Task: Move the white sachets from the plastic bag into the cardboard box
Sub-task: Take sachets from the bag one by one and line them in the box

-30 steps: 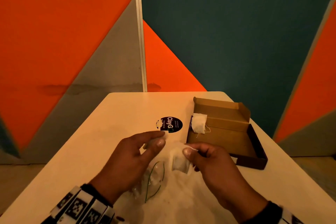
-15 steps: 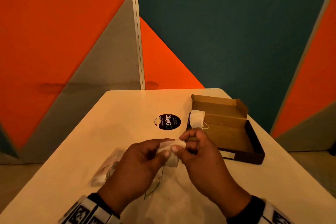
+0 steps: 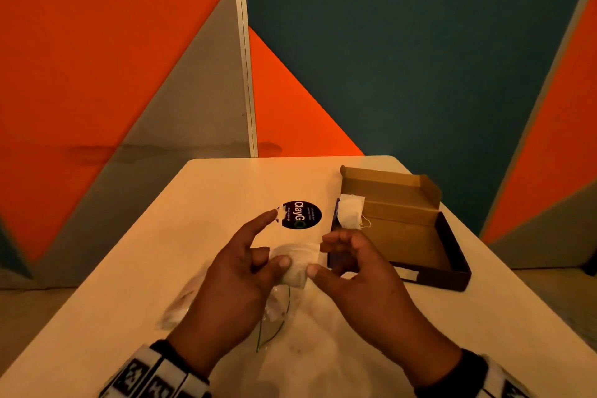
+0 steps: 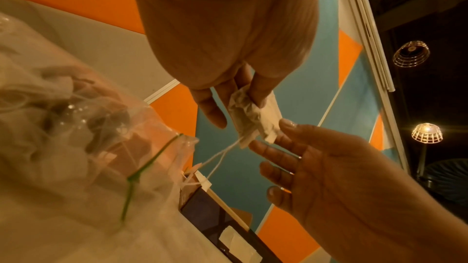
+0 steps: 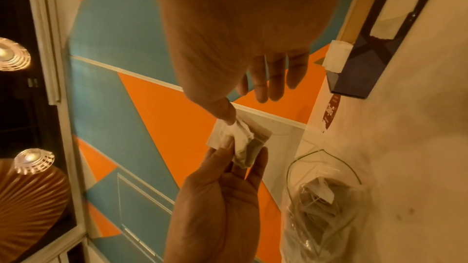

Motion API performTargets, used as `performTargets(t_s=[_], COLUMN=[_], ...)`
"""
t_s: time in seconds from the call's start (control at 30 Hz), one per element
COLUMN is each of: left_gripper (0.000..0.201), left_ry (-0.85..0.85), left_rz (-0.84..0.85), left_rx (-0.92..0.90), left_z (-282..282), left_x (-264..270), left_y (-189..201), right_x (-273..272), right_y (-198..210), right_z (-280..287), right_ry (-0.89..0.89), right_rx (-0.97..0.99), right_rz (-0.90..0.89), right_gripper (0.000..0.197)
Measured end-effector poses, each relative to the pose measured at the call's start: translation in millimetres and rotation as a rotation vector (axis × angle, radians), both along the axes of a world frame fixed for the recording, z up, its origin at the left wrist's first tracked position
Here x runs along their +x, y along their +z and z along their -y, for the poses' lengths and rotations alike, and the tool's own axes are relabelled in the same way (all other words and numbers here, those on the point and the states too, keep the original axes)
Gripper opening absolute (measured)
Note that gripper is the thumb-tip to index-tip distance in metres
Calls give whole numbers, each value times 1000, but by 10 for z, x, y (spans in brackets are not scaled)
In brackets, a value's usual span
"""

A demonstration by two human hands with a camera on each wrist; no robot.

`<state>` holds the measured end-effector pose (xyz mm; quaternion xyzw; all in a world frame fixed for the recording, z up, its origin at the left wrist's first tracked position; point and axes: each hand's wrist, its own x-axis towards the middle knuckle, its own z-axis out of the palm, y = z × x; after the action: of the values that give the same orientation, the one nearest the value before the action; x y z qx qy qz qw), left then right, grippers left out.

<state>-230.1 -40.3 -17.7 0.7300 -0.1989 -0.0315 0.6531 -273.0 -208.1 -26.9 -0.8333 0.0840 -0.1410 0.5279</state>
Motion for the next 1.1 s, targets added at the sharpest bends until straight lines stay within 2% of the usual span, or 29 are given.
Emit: performTargets(t_s=[0.2,0.27,0.37,0.43,0.5,0.6,0.63,0.7,0.83,0.9,1.03,1.1], left_gripper=[56,56,55,63,84,116,121,123,121,117,103,88], left_ry=[-56,-69,-69,-87,-166,-234,-252,-301,-383,-394,-374,-379], left_rz=[-79,-67,-22,-42,-24,113,149,134,-17,-4,39,81], left_rx=[-104,-116,-42,-16,129,677,830,989,1078,1097,1124,1086], left_z=[49,43,34,-24,-172,-516,-613,-742,-834,-825,-823,-808], left_x=[4,3,8,56,153,381,454,586,669,681,718,707], left_y=[-13,-6,10,6,0,-8,-20,-62,-149,-197,-307,-304], right_x=[44,74,113,133,152,248,285,406,758,976,1379,1523], right_y=[-66,-85,-85,-58,8,128,185,251,263,196,53,7], right_z=[-69,-78,-70,-32,52,302,393,600,978,1117,1277,1276], right_ry=[26,24,43,55,45,-10,-21,-63,-152,-180,-201,-206], right_rx=[109,145,178,183,183,241,257,243,96,52,55,43], right_rz=[15,21,17,15,13,4,-5,-24,-51,-74,-184,-229], right_gripper=[36,29,20,16,12,11,10,10,15,23,20,20])
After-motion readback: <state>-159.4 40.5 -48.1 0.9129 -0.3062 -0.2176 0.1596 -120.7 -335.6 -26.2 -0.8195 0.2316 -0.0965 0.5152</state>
